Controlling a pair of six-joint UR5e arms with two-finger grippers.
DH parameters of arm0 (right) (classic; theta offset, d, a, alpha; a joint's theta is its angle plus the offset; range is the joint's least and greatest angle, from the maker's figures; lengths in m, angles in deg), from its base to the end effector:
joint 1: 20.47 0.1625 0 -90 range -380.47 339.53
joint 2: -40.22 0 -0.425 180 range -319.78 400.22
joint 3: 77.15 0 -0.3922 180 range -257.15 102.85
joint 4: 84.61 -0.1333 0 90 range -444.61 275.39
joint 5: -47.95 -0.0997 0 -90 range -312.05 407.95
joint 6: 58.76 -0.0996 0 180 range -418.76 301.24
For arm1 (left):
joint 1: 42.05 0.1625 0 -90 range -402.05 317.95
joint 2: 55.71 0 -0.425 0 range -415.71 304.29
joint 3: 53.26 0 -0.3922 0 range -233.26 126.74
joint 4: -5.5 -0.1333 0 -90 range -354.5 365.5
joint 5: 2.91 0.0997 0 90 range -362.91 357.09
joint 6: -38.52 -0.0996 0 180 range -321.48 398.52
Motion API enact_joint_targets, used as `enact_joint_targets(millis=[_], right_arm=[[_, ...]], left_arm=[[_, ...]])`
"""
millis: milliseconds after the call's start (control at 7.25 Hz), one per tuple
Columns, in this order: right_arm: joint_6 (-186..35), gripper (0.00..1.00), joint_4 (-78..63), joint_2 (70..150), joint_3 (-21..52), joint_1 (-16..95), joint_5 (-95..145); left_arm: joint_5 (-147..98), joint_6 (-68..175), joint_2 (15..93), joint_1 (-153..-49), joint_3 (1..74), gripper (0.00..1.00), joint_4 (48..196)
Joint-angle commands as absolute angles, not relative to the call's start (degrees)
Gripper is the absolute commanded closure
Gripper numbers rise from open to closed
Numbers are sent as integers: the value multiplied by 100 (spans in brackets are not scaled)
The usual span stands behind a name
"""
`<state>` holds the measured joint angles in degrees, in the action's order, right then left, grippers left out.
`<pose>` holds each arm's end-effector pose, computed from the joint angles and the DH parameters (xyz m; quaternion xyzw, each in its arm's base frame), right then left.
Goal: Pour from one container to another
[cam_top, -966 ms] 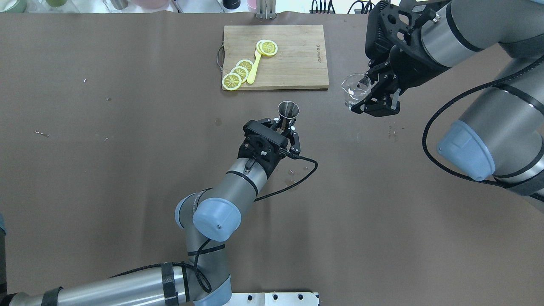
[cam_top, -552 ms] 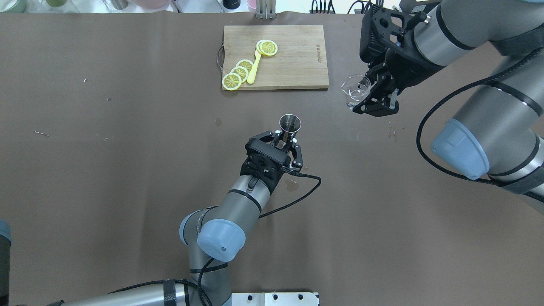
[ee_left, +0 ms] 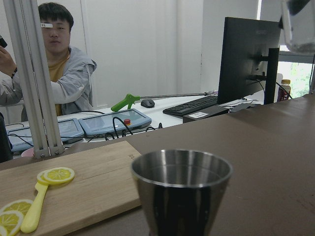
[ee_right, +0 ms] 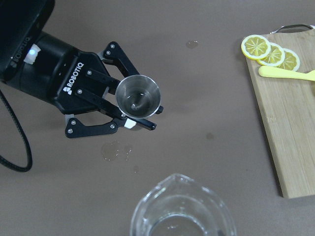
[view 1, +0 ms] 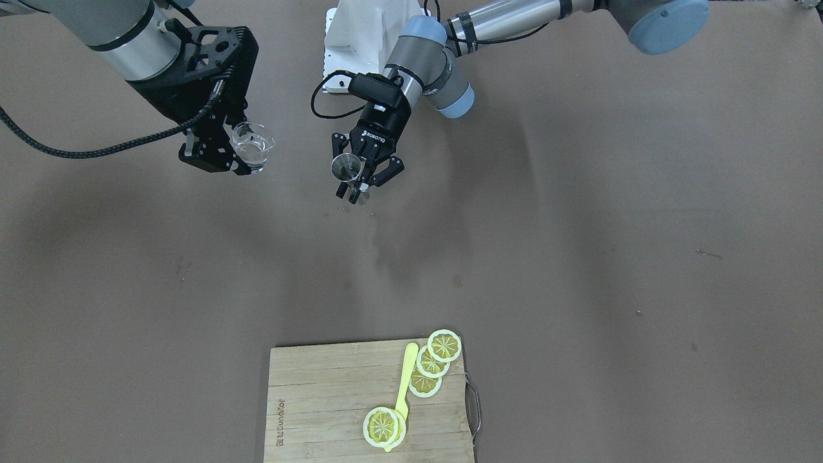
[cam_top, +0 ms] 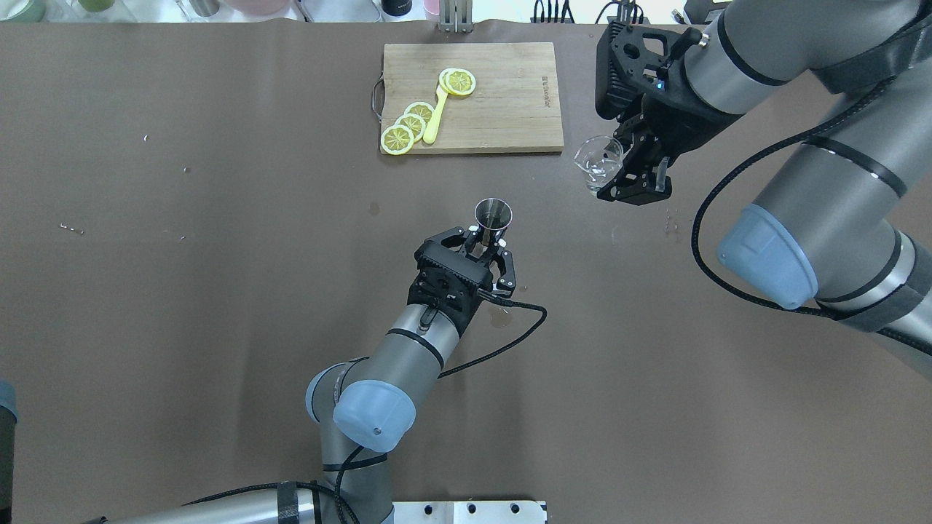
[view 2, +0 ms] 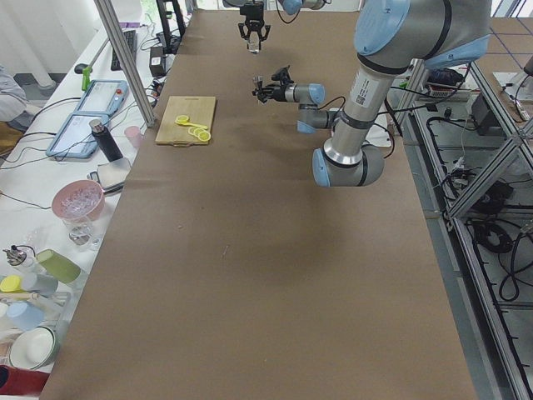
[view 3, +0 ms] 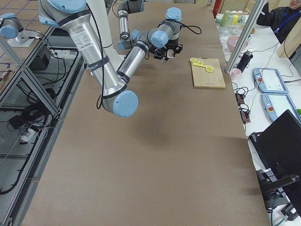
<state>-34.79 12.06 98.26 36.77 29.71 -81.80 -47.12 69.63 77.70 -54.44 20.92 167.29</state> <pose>-0.3103 -0.4809 0.1729 0.3452 -0.3601 -0.5720 0.6512 0.6319 -0.3484 0.1799 0.6139 0.4242 -0.0373 0.6647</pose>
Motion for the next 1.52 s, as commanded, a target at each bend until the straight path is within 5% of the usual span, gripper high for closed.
enact_joint_targets(millis=[0, 1379], right_arm=[[-3459, 100, 1408, 9744, 3676, 2691, -7932], [-2696, 100, 3191, 8637, 3210, 2234, -7238]], left_arm=[[-4712, 6963, 7770, -5444, 2100, 100, 16740], [-4712, 6963, 7770, -5444, 2100, 100, 16810]])
